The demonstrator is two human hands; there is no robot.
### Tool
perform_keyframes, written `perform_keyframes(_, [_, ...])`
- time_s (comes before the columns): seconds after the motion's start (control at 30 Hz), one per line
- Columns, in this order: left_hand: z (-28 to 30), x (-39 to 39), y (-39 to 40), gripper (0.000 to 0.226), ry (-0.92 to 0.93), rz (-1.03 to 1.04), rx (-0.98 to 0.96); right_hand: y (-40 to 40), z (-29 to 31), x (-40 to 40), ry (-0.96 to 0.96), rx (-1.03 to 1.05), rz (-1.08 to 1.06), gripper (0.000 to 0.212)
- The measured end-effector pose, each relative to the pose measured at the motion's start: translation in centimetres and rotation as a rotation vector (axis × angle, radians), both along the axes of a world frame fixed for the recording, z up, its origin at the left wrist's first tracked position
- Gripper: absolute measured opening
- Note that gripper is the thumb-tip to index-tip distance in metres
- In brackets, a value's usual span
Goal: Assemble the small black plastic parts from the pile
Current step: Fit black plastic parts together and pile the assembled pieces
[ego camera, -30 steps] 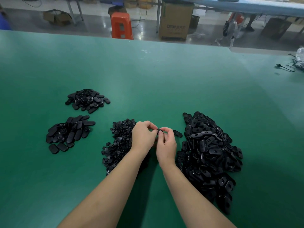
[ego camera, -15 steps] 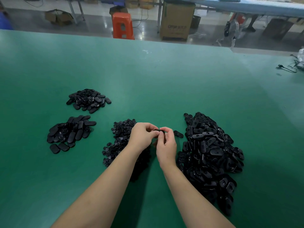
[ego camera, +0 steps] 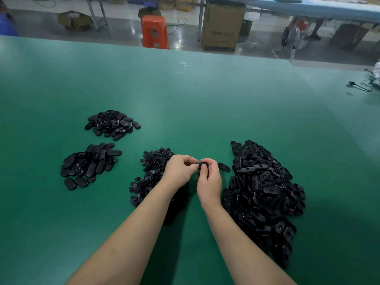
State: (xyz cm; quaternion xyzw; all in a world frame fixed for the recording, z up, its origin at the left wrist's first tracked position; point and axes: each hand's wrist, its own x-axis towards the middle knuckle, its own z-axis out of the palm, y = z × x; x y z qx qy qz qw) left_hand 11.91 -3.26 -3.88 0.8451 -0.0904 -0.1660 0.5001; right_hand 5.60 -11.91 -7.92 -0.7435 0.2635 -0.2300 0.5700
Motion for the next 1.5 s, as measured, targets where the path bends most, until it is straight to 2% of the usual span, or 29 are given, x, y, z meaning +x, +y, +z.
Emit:
perform_keyframes(0.6, [1.0,-0.1,-0.2,0.007,0.081,0.023,0.080,0.0,0.0,0.0,0.034,0.007,-0.008,0.023])
perform_keyframes(0.87, [1.1,-0.1,-0.5,0.009,0.062,0.011,0.086,-0.1,0.1,-0.1,0.032,-0.007,-0.006,0.007])
perform_keyframes(1.07, [1.1,-0.3,0.1,0.012,0.037,-0.022,0.101,-0.1,0.1,-0.1,0.032,-0.034,0.014,0.006])
perform_keyframes(1.2, [1.1,-0.3,0.4,0.010,0.000,-0.041,0.124,0.0,0.0,-0.2,0.041,-0.043,0.034,0.008])
perform_keyframes(1.3, [1.3,-0.4,0.4,0.007,-0.042,-0.060,0.125,0.1,0.2,-0.1,0.037,-0.003,0.019,0.019])
perform_keyframes(1.5, [1.6,-0.5,0.2,0.016,-0.379,-0.160,0.407,0.2,0.4,-0.1,0.025,0.087,-0.002,0.018])
